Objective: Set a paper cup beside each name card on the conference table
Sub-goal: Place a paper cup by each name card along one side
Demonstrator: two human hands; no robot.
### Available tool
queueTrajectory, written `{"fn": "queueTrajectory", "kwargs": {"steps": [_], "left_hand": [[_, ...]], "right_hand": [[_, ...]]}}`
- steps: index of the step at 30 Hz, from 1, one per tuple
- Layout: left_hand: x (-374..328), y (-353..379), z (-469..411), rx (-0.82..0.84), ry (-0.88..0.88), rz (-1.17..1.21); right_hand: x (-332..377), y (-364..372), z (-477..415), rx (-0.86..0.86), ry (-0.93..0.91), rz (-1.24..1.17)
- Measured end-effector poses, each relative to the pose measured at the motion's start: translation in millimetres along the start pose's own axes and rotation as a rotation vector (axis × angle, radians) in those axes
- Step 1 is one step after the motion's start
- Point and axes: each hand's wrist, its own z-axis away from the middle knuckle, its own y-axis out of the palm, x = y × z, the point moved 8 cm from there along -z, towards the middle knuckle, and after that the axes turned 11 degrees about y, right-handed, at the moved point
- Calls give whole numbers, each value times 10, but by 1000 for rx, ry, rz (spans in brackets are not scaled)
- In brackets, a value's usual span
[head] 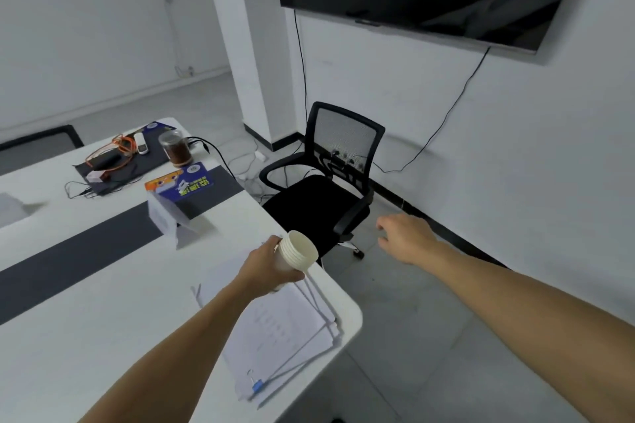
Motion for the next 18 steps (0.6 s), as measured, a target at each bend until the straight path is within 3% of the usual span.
{"fn": "queueTrajectory", "kwargs": {"steps": [9,18], "left_hand": [[-209,-252,-1209,-7,-22,-9],[-33,-166,-1993,-153,-227,-8]], "right_hand": [[-62,-358,-1359,-32,-123,-52],[69,-224,-2781,76,-393,-27]]}}
